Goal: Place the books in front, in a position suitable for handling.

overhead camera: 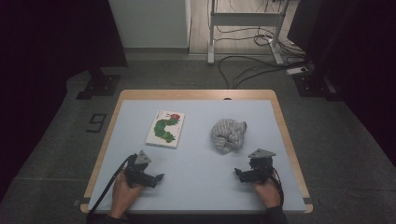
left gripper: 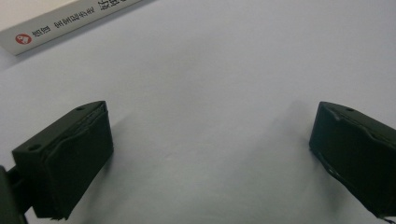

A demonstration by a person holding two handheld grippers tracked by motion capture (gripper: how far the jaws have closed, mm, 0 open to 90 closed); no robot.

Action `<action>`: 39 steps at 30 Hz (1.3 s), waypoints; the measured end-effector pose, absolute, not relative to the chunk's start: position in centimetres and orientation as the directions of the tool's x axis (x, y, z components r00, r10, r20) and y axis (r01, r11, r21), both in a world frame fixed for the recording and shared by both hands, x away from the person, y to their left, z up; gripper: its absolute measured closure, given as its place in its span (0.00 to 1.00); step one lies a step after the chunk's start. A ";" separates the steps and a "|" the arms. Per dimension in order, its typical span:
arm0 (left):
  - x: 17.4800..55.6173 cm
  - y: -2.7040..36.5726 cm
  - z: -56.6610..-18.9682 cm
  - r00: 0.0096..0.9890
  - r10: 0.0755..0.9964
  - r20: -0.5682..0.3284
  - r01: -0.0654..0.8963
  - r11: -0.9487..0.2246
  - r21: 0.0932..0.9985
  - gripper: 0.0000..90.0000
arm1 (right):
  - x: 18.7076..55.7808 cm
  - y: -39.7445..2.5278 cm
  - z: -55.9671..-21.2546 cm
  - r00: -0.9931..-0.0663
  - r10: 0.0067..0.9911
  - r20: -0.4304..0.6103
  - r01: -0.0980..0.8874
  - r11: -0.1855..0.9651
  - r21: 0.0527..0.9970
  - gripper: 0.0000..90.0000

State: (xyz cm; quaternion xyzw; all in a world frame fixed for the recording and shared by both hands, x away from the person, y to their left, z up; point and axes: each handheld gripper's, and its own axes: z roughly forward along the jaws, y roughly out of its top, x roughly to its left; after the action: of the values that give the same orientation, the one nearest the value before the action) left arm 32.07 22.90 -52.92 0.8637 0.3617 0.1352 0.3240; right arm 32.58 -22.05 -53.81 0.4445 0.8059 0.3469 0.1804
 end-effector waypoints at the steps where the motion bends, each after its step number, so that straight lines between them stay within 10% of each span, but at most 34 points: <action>1: 32.1 22.9 -52.9 0.702 0.712 -0.001 0.537 -0.528 0.657 0.00 | 32.6 -22.1 -53.8 -0.540 0.842 0.018 0.591 0.364 0.719 0.00; 39: 32.1 22.9 -52.9 0.702 0.712 0.000 0.537 -0.528 0.658 0.00 | 33.5 -21.8 -50.4 -0.579 0.815 0.002 0.552 0.391 0.736 0.00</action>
State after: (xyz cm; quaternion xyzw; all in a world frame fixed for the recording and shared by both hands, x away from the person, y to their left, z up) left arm 32.06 22.90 -52.93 0.8635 0.3616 0.1357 0.3243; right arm 33.52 -21.78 -50.36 0.4204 0.8134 0.3578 0.1836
